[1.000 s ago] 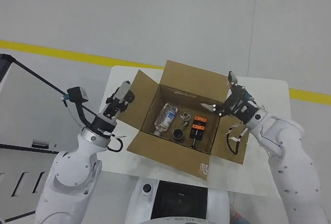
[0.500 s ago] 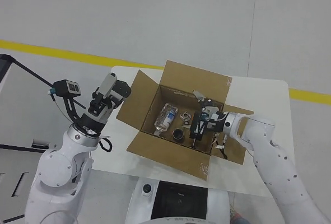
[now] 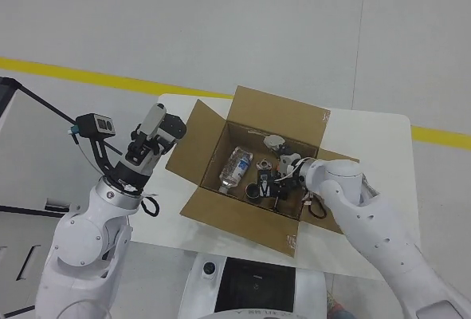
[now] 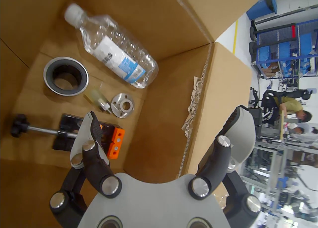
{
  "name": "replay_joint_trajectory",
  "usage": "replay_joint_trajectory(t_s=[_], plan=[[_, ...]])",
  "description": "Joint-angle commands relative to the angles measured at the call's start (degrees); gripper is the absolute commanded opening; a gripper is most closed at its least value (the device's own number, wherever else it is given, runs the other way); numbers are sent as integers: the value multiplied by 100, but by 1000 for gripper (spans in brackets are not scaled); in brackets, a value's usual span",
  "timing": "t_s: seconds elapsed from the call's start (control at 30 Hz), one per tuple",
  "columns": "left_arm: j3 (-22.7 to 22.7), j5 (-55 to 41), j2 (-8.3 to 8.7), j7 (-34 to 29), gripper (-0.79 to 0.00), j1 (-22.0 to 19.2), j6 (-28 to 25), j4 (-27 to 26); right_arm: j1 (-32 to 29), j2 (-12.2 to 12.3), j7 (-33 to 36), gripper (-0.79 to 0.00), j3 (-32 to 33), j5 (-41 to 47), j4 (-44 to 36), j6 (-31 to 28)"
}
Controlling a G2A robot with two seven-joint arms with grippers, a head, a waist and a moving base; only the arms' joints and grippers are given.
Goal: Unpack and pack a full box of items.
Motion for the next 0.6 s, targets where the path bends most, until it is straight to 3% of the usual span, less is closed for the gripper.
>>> replay_joint_trajectory(t_s=[0.0,0.2,0.33,0.57], plan=[[0,0,0,0,0,0,0,0,196,-45,-184,0,-268,-212,282,159],[0,0,0,0,0,0,0,0,574,-179,-612,0,-743,-393,865,562],[0,0,0,0,0,0,0,0,569,-230,-605,0,-617,112,850,802],[0,0,0,0,0,0,0,0,569,-230,-605,0,-617,112,850,802]])
